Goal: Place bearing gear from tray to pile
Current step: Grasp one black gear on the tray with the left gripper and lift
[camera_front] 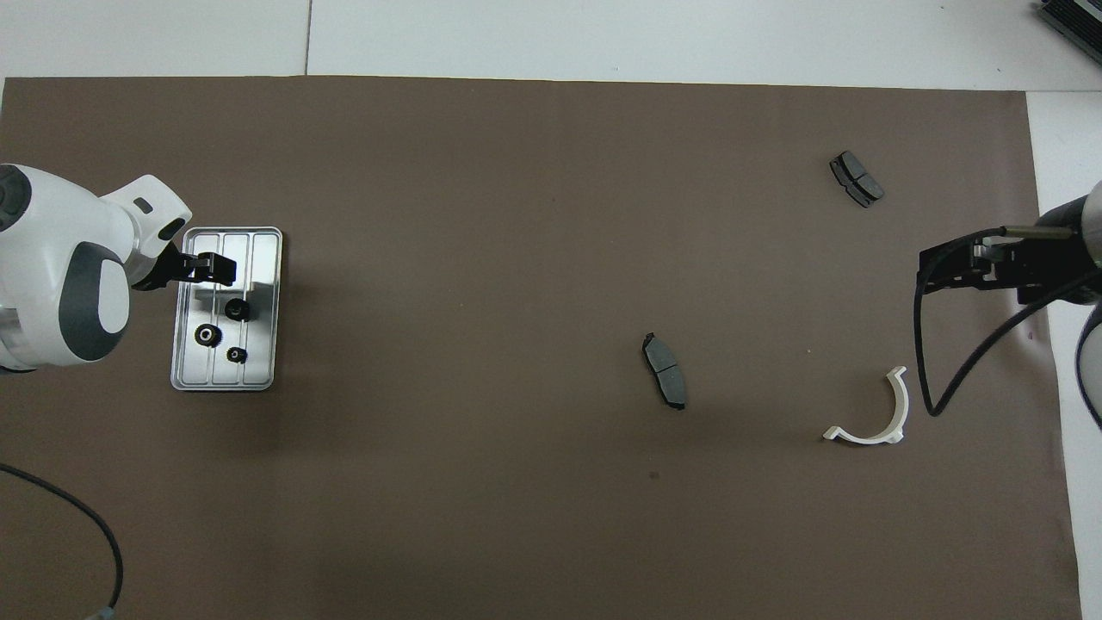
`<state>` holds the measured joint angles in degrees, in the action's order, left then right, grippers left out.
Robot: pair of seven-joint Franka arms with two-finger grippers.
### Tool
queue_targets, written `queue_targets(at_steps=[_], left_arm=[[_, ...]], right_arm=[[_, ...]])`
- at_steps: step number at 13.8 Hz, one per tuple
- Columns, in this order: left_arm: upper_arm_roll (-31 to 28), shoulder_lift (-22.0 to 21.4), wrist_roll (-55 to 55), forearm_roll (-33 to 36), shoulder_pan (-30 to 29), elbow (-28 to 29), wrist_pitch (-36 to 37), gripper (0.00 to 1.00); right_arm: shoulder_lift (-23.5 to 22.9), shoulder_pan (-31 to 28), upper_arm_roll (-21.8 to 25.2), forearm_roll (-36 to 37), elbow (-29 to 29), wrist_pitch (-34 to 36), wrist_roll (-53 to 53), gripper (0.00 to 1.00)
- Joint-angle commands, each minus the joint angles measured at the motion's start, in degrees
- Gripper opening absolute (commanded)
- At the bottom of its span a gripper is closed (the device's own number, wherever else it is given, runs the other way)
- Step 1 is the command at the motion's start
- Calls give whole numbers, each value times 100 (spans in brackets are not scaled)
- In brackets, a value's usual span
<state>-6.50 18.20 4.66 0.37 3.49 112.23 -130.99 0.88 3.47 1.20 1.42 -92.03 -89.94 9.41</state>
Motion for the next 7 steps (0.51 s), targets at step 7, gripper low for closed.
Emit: queue_targets(at_steps=[7], left_arm=[[34,-151,-115,-107,240,343,-182,77]], right_arm=[[9,-57,-23,-124,-8,64,-141,100]])
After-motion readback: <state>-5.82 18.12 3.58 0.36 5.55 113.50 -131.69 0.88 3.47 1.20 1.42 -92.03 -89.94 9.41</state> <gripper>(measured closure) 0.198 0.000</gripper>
